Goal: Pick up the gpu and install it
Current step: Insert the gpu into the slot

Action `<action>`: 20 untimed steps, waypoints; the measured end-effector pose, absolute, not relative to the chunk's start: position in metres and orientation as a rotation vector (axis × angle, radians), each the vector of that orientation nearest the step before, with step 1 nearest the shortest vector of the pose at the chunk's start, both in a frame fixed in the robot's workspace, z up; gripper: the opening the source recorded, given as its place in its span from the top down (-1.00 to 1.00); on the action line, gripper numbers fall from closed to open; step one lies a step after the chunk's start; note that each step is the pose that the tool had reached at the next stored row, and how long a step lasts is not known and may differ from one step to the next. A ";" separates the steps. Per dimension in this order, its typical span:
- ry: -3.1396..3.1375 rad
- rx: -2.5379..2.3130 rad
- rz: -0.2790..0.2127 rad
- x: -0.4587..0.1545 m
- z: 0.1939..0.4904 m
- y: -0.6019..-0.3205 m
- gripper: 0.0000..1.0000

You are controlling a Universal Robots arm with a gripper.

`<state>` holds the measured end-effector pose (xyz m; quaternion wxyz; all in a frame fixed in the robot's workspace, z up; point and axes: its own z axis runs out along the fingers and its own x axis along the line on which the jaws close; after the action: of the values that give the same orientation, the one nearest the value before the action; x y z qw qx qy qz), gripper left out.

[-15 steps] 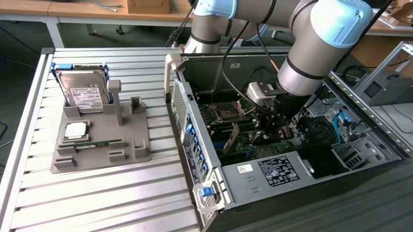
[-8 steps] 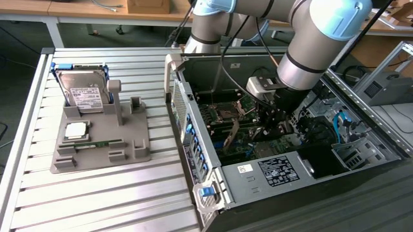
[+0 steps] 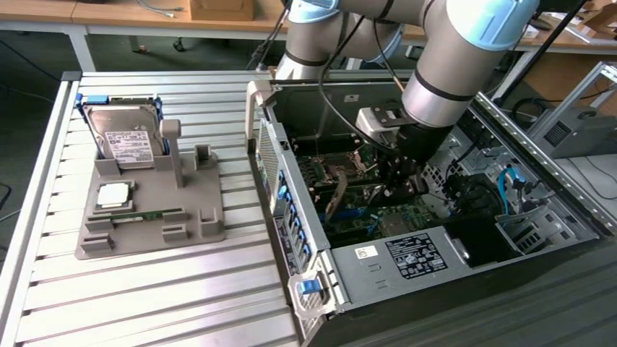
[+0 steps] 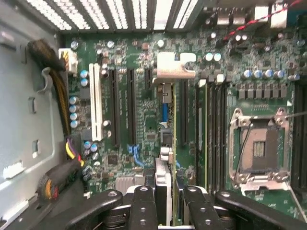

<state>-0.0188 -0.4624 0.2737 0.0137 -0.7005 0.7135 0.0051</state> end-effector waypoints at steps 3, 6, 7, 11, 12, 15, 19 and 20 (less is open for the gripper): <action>2.222 -2.182 0.015 -0.032 0.274 -0.461 0.47; 2.222 -2.181 0.015 -0.045 0.274 -0.460 0.47; 2.222 -2.181 0.015 -0.048 0.274 -0.458 0.47; 2.222 -2.181 0.014 -0.065 0.274 -0.454 0.47; 2.222 -2.181 0.014 -0.069 0.273 -0.455 0.47; 2.222 -2.182 0.014 -0.072 0.273 -0.460 0.47; 2.222 -2.182 0.013 -0.076 0.273 -0.462 0.47; 2.223 -2.182 0.013 -0.078 0.273 -0.462 0.47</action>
<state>-0.0781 -0.4620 0.2730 0.0134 -0.7005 0.7135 0.0041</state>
